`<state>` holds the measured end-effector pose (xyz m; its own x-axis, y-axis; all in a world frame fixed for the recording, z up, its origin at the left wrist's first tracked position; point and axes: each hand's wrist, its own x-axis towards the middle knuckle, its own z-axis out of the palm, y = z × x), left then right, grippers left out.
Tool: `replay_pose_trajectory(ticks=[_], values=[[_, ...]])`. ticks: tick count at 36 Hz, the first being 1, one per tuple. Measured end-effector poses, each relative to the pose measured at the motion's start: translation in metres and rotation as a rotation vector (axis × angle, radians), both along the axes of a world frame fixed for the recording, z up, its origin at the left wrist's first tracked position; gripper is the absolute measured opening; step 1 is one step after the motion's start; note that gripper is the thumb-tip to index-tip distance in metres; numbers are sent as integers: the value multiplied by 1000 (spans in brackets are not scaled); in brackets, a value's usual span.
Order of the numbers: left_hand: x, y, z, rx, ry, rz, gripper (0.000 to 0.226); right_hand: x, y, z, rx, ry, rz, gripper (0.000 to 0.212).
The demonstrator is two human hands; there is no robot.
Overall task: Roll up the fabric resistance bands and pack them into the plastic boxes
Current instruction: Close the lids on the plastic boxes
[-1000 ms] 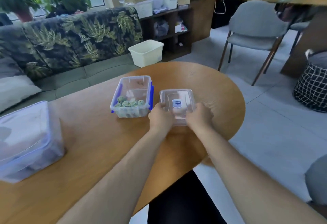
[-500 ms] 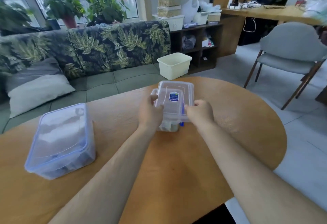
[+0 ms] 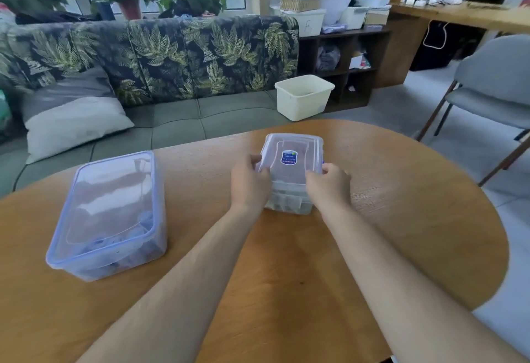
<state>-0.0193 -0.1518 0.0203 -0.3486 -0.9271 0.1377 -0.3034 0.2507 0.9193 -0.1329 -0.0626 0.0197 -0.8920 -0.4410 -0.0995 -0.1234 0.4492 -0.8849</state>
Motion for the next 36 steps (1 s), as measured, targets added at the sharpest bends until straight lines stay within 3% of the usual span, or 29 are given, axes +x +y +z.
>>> replay_pose_trajectory(ticks=[17, 24, 28, 30, 33, 36], values=[[5, 7, -11, -46, 43, 26, 26, 7, 9, -5, 31, 95, 27, 34], [8, 9, -17, -61, 39, 13, 20, 8, 16, -9, 28, 61, 43, 25], [3, -3, -22, 45, 43, -9, 15, 4, 16, -7, -5, -33, 38, 20], [1, -5, -20, 134, 42, 15, 24, 1, 18, -5, -43, -117, 42, 21], [-3, -9, -18, 354, 5, 73, 60, -2, 21, -4, -104, -238, 66, 25], [-5, -15, -23, 452, -21, 67, 78, -4, 21, -5, -89, -225, 50, 28]])
